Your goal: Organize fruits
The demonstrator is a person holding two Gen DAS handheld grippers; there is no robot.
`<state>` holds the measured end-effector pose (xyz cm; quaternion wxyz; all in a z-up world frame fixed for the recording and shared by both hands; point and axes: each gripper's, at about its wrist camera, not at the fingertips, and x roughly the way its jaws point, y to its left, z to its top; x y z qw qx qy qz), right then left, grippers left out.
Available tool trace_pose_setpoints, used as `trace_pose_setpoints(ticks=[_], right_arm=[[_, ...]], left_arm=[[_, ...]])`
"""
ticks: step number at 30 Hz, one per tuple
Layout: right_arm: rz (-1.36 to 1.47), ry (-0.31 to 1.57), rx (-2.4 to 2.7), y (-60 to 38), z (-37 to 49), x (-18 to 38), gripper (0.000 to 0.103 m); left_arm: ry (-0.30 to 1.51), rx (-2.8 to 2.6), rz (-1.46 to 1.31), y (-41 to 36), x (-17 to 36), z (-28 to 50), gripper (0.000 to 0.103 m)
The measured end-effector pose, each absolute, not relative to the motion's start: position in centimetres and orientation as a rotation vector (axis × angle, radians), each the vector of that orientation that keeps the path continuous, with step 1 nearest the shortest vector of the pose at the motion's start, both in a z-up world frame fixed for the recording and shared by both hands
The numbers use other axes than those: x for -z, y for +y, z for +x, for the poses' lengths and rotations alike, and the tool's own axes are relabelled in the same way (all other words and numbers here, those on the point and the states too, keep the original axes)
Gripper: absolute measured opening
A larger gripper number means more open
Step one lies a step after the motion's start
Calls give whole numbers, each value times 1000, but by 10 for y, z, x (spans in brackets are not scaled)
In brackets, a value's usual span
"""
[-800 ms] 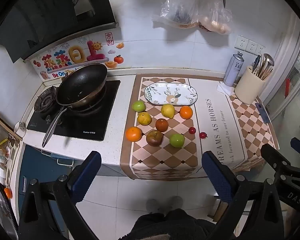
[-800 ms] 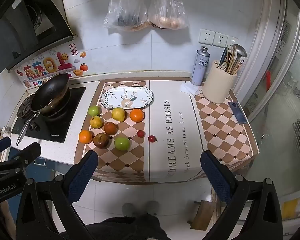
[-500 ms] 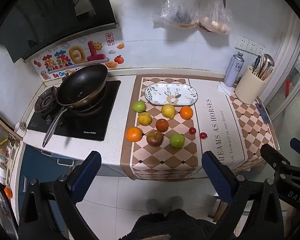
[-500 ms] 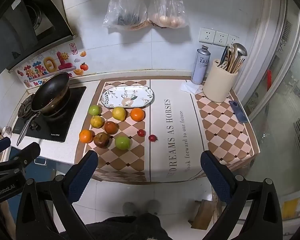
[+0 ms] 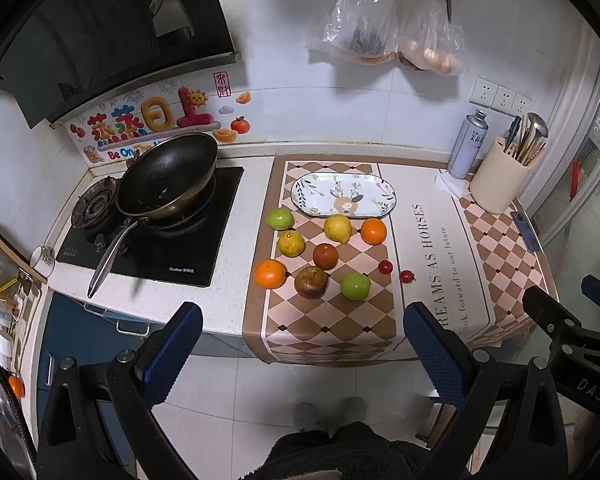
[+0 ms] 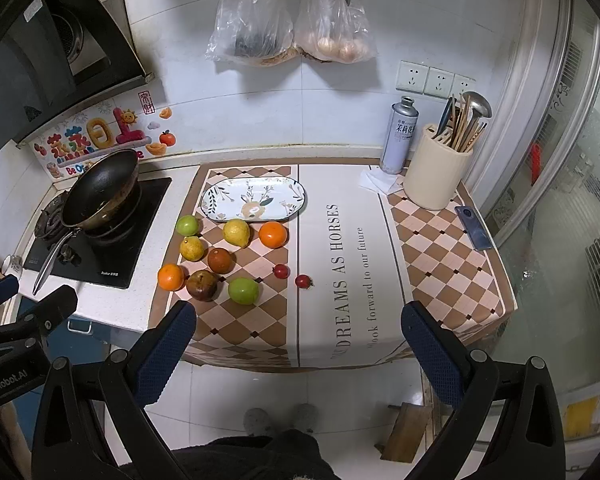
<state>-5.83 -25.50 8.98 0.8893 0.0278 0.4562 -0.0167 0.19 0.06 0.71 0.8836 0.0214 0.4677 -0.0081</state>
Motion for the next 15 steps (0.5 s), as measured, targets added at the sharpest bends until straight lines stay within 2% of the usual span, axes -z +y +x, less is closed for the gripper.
trace_pose_setpoints(ticks=[15], right_arm=[[58,936,38,-258,-57,-94,103]], left_arm=[[966,19,44,-1,-10,2,103]])
